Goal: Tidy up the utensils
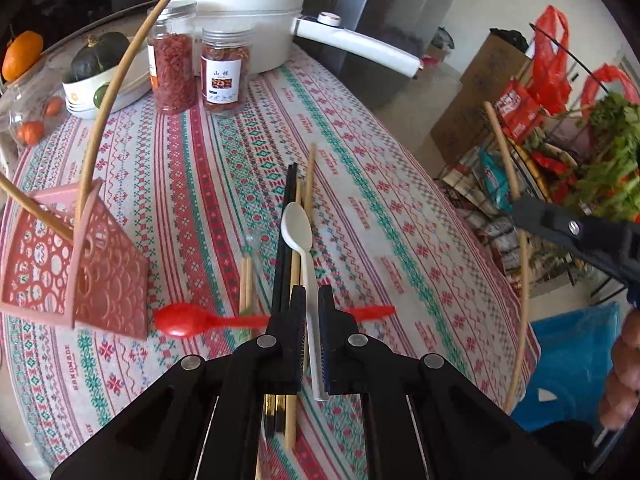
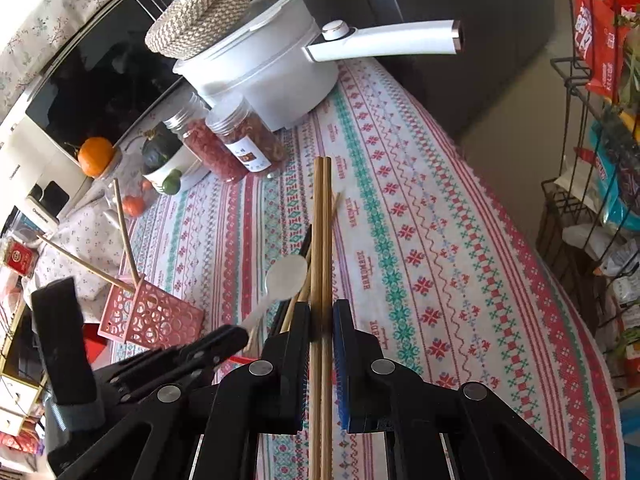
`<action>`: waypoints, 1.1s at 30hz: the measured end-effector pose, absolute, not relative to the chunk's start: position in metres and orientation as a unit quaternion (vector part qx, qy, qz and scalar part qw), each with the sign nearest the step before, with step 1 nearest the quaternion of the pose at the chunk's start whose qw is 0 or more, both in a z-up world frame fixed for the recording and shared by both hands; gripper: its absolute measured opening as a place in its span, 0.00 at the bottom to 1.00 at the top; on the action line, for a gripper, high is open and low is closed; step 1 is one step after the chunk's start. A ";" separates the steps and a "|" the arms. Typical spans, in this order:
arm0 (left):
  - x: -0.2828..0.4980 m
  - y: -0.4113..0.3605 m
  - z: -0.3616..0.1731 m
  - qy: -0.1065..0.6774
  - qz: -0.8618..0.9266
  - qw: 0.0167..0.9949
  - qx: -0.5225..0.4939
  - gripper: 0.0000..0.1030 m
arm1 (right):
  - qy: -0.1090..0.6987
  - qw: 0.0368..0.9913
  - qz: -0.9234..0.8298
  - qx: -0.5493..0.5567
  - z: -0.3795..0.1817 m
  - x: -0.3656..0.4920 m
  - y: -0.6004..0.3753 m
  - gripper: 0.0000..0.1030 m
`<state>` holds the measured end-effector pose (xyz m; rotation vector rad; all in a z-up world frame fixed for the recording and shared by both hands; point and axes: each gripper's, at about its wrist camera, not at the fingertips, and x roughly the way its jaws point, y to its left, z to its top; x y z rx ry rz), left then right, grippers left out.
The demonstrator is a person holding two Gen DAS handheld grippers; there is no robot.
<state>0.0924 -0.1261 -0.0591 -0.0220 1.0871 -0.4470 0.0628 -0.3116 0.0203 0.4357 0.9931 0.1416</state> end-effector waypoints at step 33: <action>0.035 -0.134 -0.104 0.556 -0.198 0.807 0.020 0.08 | 0.485 0.854 0.074 0.174 0.014 0.054 -0.297 0.09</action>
